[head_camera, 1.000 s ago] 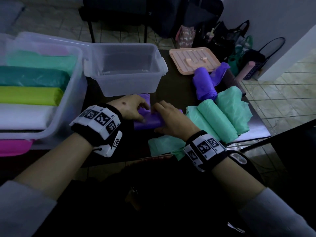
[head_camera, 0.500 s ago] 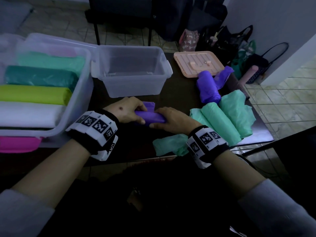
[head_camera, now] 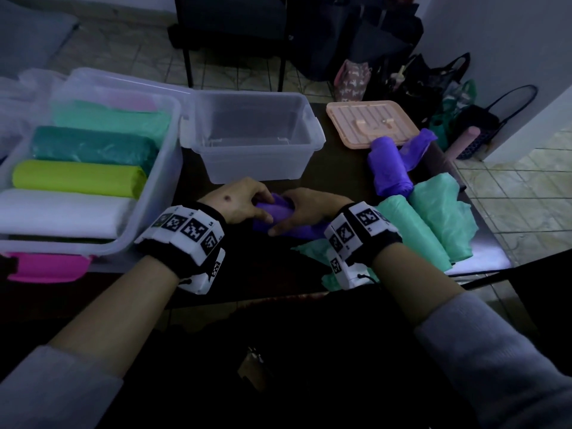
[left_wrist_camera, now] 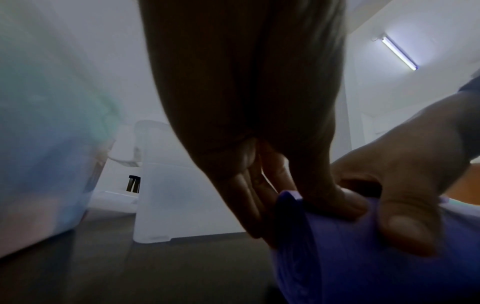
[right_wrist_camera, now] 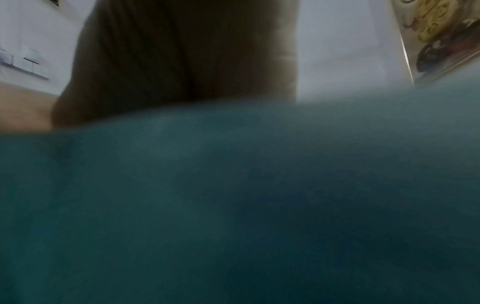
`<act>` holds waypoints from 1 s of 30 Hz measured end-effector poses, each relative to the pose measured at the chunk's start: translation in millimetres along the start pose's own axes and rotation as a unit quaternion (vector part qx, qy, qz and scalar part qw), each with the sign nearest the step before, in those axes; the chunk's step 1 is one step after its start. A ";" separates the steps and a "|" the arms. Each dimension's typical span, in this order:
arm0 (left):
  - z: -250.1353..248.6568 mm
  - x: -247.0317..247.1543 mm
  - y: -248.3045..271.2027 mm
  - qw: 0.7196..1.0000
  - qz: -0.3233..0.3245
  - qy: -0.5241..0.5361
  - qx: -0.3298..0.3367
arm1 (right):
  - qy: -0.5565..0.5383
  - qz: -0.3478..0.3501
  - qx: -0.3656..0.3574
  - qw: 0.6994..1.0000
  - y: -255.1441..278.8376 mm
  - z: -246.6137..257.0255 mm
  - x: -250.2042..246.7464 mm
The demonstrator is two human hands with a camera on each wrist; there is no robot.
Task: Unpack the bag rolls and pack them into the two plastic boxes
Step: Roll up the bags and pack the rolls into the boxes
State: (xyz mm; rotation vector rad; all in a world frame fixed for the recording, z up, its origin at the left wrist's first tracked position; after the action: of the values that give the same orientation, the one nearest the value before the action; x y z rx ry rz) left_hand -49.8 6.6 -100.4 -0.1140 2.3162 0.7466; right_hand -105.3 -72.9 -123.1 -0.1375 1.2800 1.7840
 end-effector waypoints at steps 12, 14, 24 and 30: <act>54.9 -10.0 8.7 0.899 -0.176 0.392 -0.078 | 0.043 -0.080 -0.068 0.994 22.1 24.6 -4.8; 69.6 -10.0 15.6 0.818 -0.236 0.517 -0.085 | 0.044 -0.085 -0.077 0.992 25.4 30.4 -6.4; 108.2 -44.2 5.6 0.744 -0.365 0.557 -0.060 | 0.086 -0.171 -0.134 0.972 61.2 63.1 -50.2; 79.2 -32.0 33.5 0.755 -0.372 0.540 -0.014 | 0.126 -0.272 -0.136 0.944 90.5 92.4 -93.9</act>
State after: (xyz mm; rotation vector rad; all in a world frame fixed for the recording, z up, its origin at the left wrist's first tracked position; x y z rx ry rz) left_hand 12.0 73.6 -110.9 -1.7824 2.8496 0.2627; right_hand -79.2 -59.7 34.0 -0.8190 1.0250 1.4723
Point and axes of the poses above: each hand's wrist, its own y-axis away from the middle knuckle, its own x-axis out of the palm, z = x × y, the point moved 9 cm from there along -y, towards the middle knuckle, and after that the axes turned 15 degrees about z, right-handed, at the moved point
